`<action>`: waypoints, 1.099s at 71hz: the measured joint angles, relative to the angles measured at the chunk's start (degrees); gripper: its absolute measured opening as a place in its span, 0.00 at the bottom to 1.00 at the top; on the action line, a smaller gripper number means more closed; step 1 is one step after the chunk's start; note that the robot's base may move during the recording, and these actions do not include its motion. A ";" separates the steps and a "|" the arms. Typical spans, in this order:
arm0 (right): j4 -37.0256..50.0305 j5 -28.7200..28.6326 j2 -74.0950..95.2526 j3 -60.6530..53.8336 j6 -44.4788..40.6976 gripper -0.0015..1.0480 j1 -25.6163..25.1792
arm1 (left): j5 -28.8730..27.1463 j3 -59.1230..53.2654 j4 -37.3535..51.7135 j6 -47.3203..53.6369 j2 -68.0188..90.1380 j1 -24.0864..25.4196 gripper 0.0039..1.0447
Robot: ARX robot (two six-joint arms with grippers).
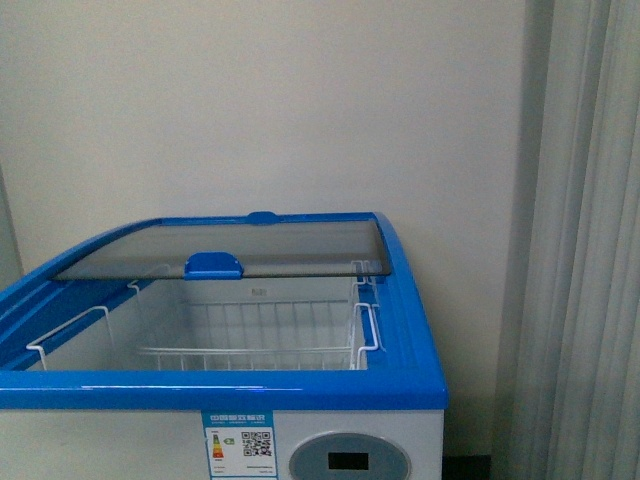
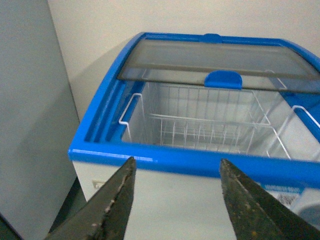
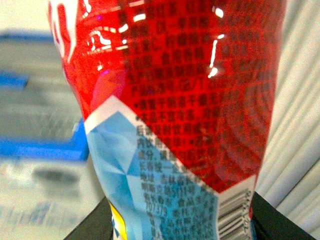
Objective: Put drink in fridge
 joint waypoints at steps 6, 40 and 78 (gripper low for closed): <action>5.18 -3.34 5.73 0.79 -6.45 0.38 -0.39 | 0.02 -2.08 0.22 0.00 -1.57 0.04 0.14; 7.69 2.58 64.67 47.39 -62.73 0.38 18.29 | 0.02 -11.72 -2.89 0.17 -14.56 0.02 0.02; -11.04 4.61 107.10 98.01 -60.65 0.38 24.28 | -0.04 -15.58 -7.65 0.28 -23.89 0.02 0.02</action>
